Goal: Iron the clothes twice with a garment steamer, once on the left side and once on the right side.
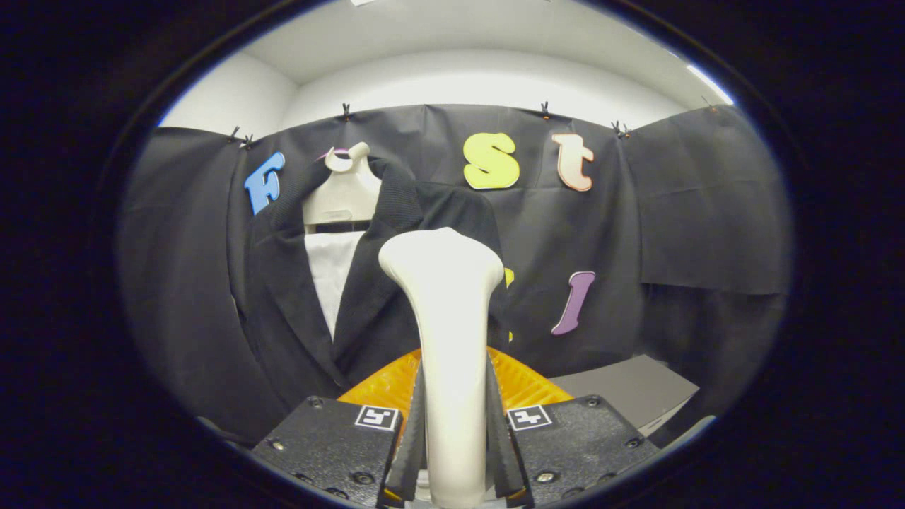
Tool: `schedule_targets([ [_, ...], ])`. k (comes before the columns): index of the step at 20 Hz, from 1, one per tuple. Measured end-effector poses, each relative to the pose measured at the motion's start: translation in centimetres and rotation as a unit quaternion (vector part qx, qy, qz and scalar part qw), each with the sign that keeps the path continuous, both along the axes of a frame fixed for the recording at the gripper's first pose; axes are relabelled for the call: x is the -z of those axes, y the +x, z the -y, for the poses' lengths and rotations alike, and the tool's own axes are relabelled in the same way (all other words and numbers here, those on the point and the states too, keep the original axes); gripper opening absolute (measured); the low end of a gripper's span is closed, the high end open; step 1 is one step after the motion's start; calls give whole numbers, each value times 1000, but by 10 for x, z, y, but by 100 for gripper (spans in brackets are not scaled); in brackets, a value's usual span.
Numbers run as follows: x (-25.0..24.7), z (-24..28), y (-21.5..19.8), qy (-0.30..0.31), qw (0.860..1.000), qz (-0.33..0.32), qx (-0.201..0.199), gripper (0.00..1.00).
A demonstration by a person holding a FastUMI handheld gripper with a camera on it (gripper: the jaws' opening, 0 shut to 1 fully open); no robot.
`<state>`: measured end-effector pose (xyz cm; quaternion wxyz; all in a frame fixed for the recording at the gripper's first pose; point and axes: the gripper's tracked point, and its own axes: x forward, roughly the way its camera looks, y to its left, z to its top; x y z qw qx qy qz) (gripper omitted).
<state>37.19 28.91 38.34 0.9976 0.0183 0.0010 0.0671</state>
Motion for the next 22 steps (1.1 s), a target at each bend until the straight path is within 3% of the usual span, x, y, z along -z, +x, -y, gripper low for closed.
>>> schedule_targets([
  [8,5,-25,18,-17,1000,-9,2,43],
  [22,54,-16,14,-39,998,-36,18,43],
])
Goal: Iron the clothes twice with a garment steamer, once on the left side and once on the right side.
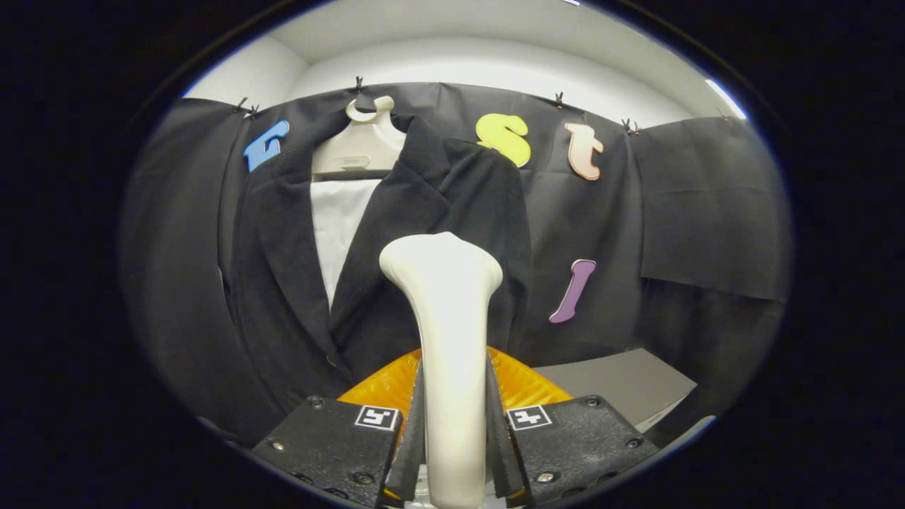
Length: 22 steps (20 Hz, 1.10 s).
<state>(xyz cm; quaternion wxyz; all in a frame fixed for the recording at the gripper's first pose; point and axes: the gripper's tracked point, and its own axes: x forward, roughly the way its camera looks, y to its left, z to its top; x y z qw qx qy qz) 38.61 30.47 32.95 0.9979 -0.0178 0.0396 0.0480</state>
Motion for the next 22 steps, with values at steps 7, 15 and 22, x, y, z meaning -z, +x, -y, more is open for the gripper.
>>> schedule_targets([
  [7,42,4,-6,-2,1000,-21,2,43],
  [15,99,9,-20,-18,998,-57,7,43],
  [22,132,3,-27,-31,997,-70,9,43],
])
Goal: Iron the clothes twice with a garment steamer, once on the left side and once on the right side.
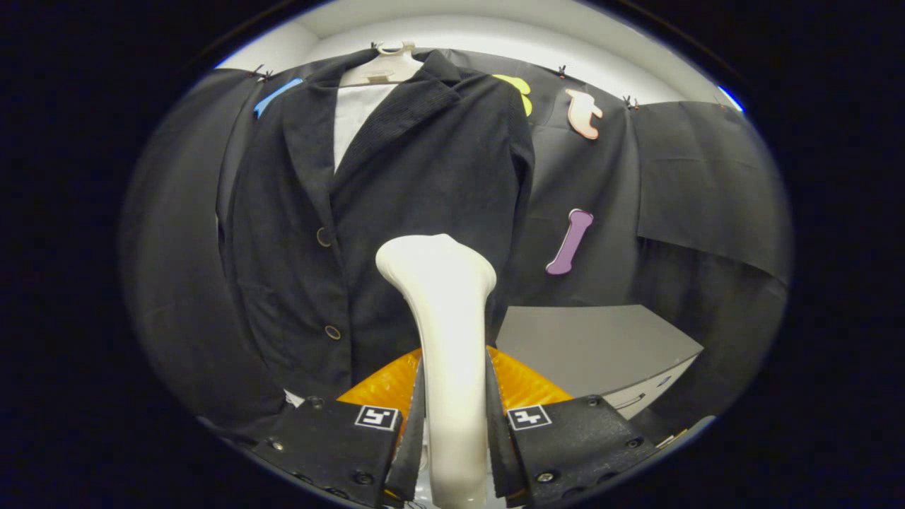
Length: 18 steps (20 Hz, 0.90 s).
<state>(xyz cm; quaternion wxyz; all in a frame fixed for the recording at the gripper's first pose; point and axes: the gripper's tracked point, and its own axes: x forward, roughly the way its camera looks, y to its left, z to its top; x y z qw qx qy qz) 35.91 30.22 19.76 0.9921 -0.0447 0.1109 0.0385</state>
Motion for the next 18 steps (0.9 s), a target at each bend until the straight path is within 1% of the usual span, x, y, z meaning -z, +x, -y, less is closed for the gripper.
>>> schedule_targets([
  [6,33,-4,-2,-29,999,-16,9,43],
  [10,53,-8,0,-37,999,-27,9,43],
  [18,75,-4,7,-47,998,-41,15,43],
])
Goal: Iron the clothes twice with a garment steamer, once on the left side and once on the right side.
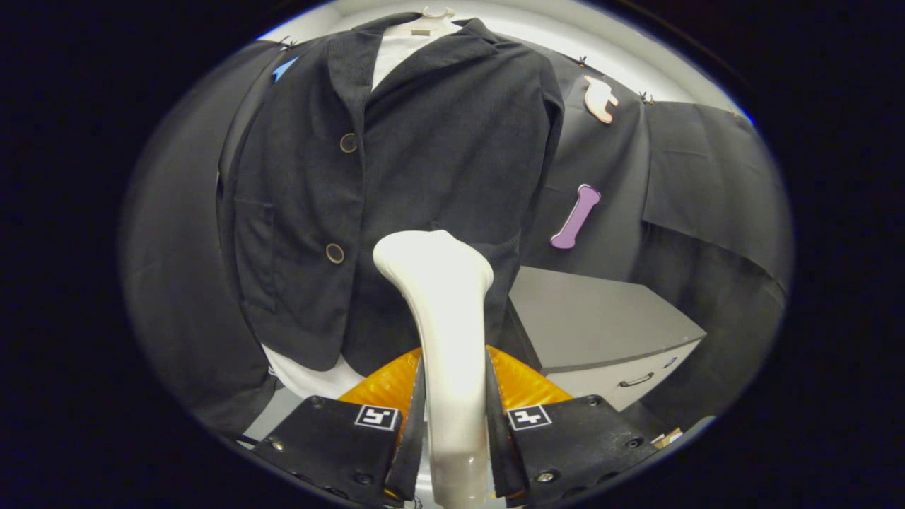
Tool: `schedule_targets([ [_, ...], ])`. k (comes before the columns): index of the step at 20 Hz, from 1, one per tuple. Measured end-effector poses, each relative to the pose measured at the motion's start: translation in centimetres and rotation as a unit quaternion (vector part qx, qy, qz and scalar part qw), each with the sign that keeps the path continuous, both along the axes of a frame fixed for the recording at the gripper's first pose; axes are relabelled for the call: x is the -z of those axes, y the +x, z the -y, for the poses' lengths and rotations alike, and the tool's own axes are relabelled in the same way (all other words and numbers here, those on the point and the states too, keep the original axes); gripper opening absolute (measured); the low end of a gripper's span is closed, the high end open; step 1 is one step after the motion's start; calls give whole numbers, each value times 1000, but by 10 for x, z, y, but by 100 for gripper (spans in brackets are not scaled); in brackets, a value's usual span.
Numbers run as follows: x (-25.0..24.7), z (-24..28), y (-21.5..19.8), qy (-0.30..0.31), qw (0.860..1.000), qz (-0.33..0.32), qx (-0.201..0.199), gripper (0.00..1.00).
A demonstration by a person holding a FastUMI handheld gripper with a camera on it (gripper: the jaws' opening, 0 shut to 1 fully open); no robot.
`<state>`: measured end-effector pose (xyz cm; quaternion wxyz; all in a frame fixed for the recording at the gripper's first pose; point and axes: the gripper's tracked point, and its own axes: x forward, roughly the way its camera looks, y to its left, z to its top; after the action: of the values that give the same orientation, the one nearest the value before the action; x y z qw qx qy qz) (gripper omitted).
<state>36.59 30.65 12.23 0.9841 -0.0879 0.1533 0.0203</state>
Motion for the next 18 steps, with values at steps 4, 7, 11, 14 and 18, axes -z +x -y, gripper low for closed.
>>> schedule_targets([
  [4,21,4,-1,-2,1000,-16,-1,43],
  [7,39,7,-2,-7,1000,-29,-2,43],
  [11,67,8,-7,-10,999,-47,-5,43],
  [14,88,8,-11,-12,998,-60,-11,43],
  [18,113,6,-15,-19,997,-78,-18,43],
])
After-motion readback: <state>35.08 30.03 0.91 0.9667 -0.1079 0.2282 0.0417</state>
